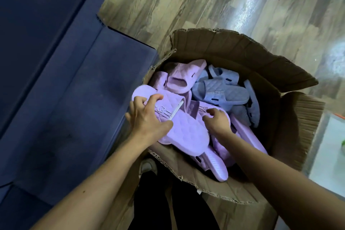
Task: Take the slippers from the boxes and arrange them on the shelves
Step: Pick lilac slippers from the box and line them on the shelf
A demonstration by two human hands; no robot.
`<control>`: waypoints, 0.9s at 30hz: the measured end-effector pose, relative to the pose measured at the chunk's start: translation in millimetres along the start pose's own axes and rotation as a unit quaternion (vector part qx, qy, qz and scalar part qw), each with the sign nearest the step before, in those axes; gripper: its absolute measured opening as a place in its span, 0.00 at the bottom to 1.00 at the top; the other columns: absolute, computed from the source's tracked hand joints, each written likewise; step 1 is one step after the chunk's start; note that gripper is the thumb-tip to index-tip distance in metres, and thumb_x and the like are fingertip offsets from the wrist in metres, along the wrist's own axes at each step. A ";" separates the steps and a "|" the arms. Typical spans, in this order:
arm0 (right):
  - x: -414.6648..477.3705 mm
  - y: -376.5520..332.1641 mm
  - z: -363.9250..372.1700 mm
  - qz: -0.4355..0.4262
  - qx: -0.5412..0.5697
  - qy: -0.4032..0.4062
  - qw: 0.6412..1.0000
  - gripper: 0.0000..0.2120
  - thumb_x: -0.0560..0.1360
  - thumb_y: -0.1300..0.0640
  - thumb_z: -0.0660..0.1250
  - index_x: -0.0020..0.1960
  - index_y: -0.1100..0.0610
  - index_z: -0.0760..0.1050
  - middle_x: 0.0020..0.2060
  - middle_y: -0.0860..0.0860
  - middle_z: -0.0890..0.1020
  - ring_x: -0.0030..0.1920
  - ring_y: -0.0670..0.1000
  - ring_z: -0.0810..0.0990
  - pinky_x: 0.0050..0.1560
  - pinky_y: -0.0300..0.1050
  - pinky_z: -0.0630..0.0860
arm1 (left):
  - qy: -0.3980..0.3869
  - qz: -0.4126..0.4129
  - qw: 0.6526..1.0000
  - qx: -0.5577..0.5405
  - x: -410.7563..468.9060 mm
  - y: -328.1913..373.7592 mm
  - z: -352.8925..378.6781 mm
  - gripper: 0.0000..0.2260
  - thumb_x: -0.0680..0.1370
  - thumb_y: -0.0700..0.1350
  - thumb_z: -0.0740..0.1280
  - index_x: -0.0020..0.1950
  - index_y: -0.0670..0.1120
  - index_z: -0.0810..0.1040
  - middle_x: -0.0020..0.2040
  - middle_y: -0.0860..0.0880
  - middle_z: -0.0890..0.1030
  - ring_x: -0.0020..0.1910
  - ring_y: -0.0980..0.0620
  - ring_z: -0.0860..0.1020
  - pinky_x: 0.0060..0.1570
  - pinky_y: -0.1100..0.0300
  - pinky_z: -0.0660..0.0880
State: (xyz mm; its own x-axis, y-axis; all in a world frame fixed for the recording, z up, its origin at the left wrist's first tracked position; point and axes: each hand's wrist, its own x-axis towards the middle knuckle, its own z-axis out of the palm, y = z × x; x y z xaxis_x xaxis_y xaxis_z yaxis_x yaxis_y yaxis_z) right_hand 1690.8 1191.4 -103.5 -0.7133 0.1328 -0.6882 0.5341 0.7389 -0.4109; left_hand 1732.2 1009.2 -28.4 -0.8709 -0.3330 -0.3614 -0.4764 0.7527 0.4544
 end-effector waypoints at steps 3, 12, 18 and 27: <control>-8.0 -22.3 -2.0 -0.039 0.000 -0.006 0.999 0.17 0.76 0.59 0.60 0.64 0.59 0.72 0.64 0.58 0.73 0.62 0.57 0.74 0.60 0.44 0.66 | 0.105 0.199 0.967 0.122 -4.9 -17.3 -30.0 0.31 0.54 0.46 0.66 0.58 0.53 0.75 0.51 0.49 0.64 0.52 0.48 0.63 0.47 0.55 0.54; -13.6 -70.3 5.6 -0.054 -0.012 -0.002 0.998 0.25 0.76 0.61 0.61 0.71 0.59 0.62 0.68 0.56 0.70 0.63 0.58 0.72 0.56 0.46 0.69 | 0.048 0.160 0.968 0.189 -32.3 -132.6 -71.9 0.30 0.51 0.47 0.66 0.54 0.55 0.79 0.49 0.51 0.63 0.51 0.48 0.63 0.44 0.51 0.60; -15.3 -72.2 30.5 -0.018 -0.104 -0.126 0.986 0.32 0.74 0.58 0.64 0.74 0.57 0.53 0.66 0.59 0.71 0.64 0.61 0.72 0.59 0.48 0.69 | 0.045 0.127 0.986 0.096 -39.0 -147.6 -33.5 0.31 0.55 0.45 0.66 0.58 0.58 0.70 0.54 0.53 0.65 0.52 0.50 0.65 0.48 0.51 0.61; -31.8 -76.3 51.6 -0.032 0.025 -0.012 0.999 0.19 0.73 0.58 0.57 0.59 0.45 0.78 0.57 0.48 0.81 0.58 0.54 0.77 0.63 0.53 0.71 | 0.061 0.197 0.978 0.027 -21.4 -161.3 -35.1 0.29 0.57 0.38 0.62 0.57 0.53 0.71 0.58 0.51 0.68 0.63 0.47 0.67 0.51 0.51 0.66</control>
State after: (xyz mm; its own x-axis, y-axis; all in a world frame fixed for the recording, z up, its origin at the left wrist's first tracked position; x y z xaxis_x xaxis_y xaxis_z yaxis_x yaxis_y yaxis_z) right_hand 1696.2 1096.7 -81.1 -0.7356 0.0700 -0.6738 0.5106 0.7109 -0.4836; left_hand 1823.5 875.0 -65.3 -0.9952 -0.0731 -0.0653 -0.0960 0.8638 0.4947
